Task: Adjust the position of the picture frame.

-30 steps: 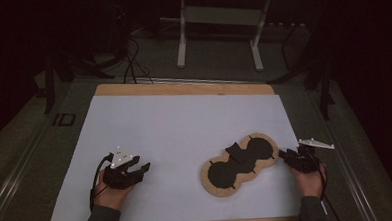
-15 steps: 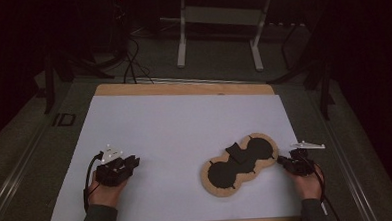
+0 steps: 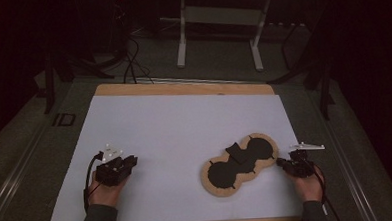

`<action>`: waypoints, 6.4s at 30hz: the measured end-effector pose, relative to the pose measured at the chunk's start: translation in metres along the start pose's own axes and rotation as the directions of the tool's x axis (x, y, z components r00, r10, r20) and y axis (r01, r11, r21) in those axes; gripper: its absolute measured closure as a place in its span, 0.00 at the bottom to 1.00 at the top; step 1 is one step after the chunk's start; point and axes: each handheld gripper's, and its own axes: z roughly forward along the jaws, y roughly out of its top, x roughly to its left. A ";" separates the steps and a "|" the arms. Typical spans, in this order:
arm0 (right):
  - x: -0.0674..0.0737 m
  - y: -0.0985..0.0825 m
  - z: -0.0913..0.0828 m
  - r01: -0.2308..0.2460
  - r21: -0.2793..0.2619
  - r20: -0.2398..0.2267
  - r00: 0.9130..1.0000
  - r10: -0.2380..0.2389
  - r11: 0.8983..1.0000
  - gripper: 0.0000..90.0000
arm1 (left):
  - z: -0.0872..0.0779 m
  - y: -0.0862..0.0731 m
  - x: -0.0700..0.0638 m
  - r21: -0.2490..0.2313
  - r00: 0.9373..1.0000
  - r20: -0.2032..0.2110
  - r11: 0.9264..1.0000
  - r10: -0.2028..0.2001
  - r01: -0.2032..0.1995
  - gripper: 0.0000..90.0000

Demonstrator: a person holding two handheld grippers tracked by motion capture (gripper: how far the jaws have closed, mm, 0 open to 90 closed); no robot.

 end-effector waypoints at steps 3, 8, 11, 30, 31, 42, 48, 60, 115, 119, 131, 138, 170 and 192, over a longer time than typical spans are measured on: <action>0.001 -0.001 -0.001 0.006 0.010 -0.003 1.000 -0.006 1.000 1.00 | 0.000 0.000 0.002 -0.003 1.000 -0.002 1.000 -0.008 0.008 0.85; 0.004 -0.001 -0.002 0.017 0.023 0.001 1.000 -0.017 1.000 1.00 | -0.001 -0.001 0.003 -0.008 1.000 -0.004 1.000 -0.007 0.007 0.77; 0.005 -0.001 -0.002 0.025 0.029 0.000 1.000 -0.025 0.999 1.00 | -0.001 -0.001 0.003 -0.009 1.000 -0.007 1.000 -0.010 0.010 0.70; 0.006 0.002 0.000 0.022 0.035 0.001 1.000 -0.022 0.999 1.00 | -0.005 0.000 0.010 -0.064 0.998 -0.013 0.996 -0.064 0.063 0.44; 0.006 0.002 0.000 0.021 0.034 0.003 1.000 -0.021 0.999 1.00 | -0.004 0.000 0.009 -0.066 0.998 -0.015 0.996 -0.062 0.061 0.43; 0.013 0.006 0.004 0.024 0.025 0.041 0.999 -0.025 0.999 1.00 | -0.002 0.001 0.006 -0.053 0.999 0.019 0.998 -0.030 0.031 0.37; 0.016 0.008 0.008 0.028 0.014 0.054 0.998 -0.029 0.999 1.00 | -0.001 0.001 0.004 -0.052 1.000 0.016 0.998 -0.020 0.021 0.34; 0.019 0.006 0.001 0.036 0.041 0.002 0.999 -0.036 0.999 1.00 | -0.003 0.000 0.006 -0.053 0.999 0.006 0.998 -0.037 0.038 0.35; 0.049 0.041 0.039 0.054 0.015 -0.021 0.998 -0.054 0.998 1.00 | 0.012 0.003 -0.018 0.043 0.995 0.073 0.997 0.068 -0.071 0.98; 0.053 0.046 0.044 0.050 0.016 -0.018 0.999 -0.050 0.999 1.00 | 0.015 0.004 -0.023 0.048 0.993 0.080 0.995 0.086 -0.090 0.98; 0.068 0.060 0.054 0.090 0.044 -0.038 0.995 -0.088 0.995 1.00 | 0.018 0.006 -0.031 0.046 0.990 0.104 0.993 0.099 -0.104 1.00; 0.084 0.066 0.060 0.136 0.056 -0.053 0.990 -0.133 0.989 1.00 | 0.024 0.006 -0.043 0.056 0.984 0.132 0.990 0.122 -0.130 1.00; 0.112 0.074 0.066 0.185 0.055 -0.104 0.978 -0.179 0.981 1.00 | 0.041 0.001 -0.077 0.063 0.956 0.232 0.978 0.179 -0.198 1.00; 0.121 0.054 0.053 0.258 0.111 -0.134 0.961 -0.243 0.960 1.00 | 0.062 -0.005 -0.110 0.097 0.930 0.292 0.961 0.221 -0.258 1.00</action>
